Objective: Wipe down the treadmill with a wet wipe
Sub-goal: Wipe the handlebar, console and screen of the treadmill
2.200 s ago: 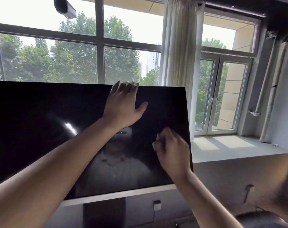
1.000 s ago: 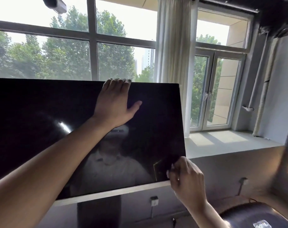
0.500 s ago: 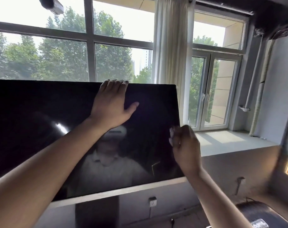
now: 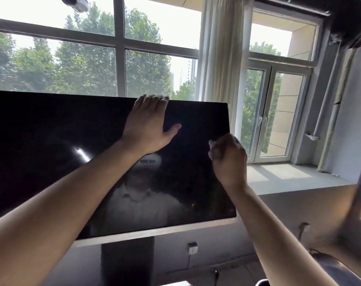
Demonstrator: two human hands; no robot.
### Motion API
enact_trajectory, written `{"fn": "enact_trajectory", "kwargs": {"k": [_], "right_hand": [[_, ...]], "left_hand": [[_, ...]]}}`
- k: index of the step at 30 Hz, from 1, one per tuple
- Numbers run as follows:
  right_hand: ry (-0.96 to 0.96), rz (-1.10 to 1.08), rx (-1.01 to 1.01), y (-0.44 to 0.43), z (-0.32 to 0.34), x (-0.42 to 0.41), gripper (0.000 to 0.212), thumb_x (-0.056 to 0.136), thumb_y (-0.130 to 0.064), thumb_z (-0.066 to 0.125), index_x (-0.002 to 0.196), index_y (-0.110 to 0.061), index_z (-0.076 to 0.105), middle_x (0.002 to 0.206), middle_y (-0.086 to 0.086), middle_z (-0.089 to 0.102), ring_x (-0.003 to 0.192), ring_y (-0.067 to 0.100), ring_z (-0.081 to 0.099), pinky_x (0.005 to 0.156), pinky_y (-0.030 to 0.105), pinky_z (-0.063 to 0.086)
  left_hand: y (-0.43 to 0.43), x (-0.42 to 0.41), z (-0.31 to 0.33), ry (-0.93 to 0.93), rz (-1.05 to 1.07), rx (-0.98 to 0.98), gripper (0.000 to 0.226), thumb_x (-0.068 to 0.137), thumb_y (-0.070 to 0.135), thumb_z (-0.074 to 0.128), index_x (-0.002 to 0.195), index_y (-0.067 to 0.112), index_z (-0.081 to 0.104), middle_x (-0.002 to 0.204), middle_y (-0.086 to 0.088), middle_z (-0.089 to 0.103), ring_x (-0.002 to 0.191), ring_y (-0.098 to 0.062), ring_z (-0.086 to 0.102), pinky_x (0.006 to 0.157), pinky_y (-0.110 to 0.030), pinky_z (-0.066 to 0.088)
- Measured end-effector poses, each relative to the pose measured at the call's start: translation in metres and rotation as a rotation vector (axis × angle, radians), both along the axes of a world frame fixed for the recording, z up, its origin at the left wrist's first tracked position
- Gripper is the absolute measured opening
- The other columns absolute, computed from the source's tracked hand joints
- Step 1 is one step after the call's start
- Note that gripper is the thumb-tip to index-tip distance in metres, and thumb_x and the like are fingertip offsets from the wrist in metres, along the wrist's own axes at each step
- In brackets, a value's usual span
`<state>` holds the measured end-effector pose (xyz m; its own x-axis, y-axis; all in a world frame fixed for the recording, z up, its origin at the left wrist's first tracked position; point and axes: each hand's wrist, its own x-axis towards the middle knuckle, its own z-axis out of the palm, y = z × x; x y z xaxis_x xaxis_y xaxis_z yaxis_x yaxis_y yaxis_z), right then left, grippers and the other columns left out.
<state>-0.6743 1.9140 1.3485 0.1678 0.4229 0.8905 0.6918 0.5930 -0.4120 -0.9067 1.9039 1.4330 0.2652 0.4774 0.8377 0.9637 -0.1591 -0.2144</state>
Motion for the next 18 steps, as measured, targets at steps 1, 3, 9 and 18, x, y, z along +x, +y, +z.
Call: {"fn": "enact_trajectory", "kwargs": {"k": [1, 3, 9, 18], "right_hand": [[-0.001, -0.014, 0.004, -0.002, -0.002, -0.005, 0.021, 0.098, -0.025, 0.064, 0.084, -0.012, 0.057, 0.08, 0.002, 0.066, 0.07, 0.02, 0.064, 0.06, 0.032, 0.049], [-0.072, -0.014, -0.01, -0.018, -0.028, -0.017, 0.022, 0.094, -0.02, 0.068, 0.08, -0.016, 0.052, 0.077, -0.001, 0.063, 0.067, 0.019, 0.061, 0.057, 0.031, 0.046], [-0.443, 0.059, -0.133, -0.073, -0.122, -0.013, 0.011, 0.075, -0.023, 0.054, 0.071, -0.02, 0.045, 0.064, -0.004, 0.053, 0.055, 0.022, 0.054, 0.049, 0.027, 0.033], [-0.064, 0.03, -0.051, -0.038, -0.073, 0.0, 0.018, 0.1, -0.023, 0.056, 0.085, -0.014, 0.058, 0.085, -0.003, 0.059, 0.074, 0.018, 0.059, 0.064, 0.034, 0.048]], "left_hand": [[0.0, 0.0, 0.001, 0.004, -0.001, -0.007, 0.086, 0.092, 0.068, 0.039, 0.147, 0.002, 0.046, 0.145, -0.016, 0.054, 0.137, -0.034, 0.047, 0.122, -0.046, 0.028], [-0.001, -0.002, 0.001, 0.011, 0.002, -0.014, 0.087, 0.092, 0.068, 0.039, 0.147, 0.002, 0.045, 0.146, -0.016, 0.053, 0.137, -0.033, 0.046, 0.122, -0.045, 0.028], [0.0, -0.001, -0.001, -0.021, -0.006, -0.025, 0.087, 0.091, 0.068, 0.043, 0.147, 0.002, 0.046, 0.147, -0.015, 0.053, 0.139, -0.032, 0.045, 0.123, -0.046, 0.027], [-0.011, -0.001, 0.005, -0.025, -0.002, -0.103, 0.085, 0.092, 0.068, 0.051, 0.15, 0.006, 0.043, 0.152, -0.011, 0.05, 0.143, -0.028, 0.042, 0.124, -0.042, 0.024]]}}
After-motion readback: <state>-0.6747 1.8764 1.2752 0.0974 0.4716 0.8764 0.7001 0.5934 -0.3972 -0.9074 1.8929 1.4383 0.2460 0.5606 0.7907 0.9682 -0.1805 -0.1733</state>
